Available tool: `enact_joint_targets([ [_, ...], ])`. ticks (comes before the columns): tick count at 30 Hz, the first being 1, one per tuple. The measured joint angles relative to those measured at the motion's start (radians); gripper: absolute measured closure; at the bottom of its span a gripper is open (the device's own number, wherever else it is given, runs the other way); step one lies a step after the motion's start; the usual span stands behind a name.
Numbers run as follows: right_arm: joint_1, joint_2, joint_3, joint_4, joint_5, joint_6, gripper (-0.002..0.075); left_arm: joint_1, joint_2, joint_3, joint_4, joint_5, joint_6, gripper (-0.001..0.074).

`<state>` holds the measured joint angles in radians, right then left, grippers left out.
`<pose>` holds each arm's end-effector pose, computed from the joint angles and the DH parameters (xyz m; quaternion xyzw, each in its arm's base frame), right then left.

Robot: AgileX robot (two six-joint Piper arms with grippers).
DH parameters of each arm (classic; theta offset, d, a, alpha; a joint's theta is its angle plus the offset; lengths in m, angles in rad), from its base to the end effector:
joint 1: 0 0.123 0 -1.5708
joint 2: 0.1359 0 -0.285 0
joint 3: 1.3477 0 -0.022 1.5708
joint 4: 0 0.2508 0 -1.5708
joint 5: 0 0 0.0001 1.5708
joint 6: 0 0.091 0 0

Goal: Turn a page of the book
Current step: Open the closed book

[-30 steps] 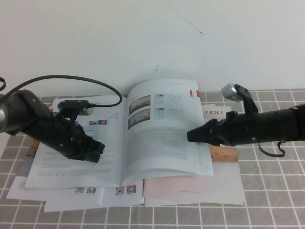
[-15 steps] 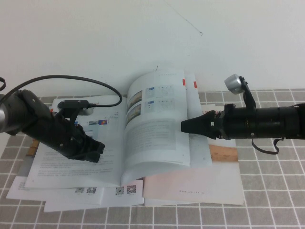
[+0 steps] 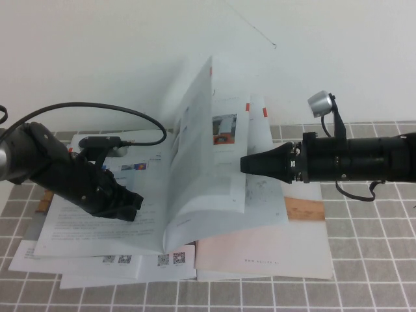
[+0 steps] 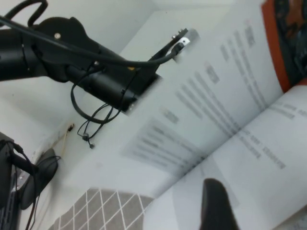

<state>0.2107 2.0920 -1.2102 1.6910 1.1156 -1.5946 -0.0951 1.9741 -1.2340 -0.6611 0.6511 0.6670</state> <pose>0.3746 0.1631 0.1635 -0.2420 0.7487 0.5388 0.3010 0.3849 -0.0708 0.1541 0.1354 0.9556 -0.1845 0.1854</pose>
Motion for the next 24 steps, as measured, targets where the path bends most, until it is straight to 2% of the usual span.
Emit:
enact_joint_targets([
  [8,0.030,0.000,-0.007,0.000,-0.050,-0.023,0.0338,0.000,0.000,0.000,-0.004,0.000,0.000,0.0738],
  [16,0.031,0.001,-0.007,-0.034,-0.253,-0.023,0.0338,0.000,0.000,0.000,-0.006,0.000,0.000,0.0738],
  [24,0.031,0.001,-0.007,-0.071,-0.294,-0.023,0.0338,0.000,-0.019,0.000,-0.006,0.004,0.002,0.0738],
])
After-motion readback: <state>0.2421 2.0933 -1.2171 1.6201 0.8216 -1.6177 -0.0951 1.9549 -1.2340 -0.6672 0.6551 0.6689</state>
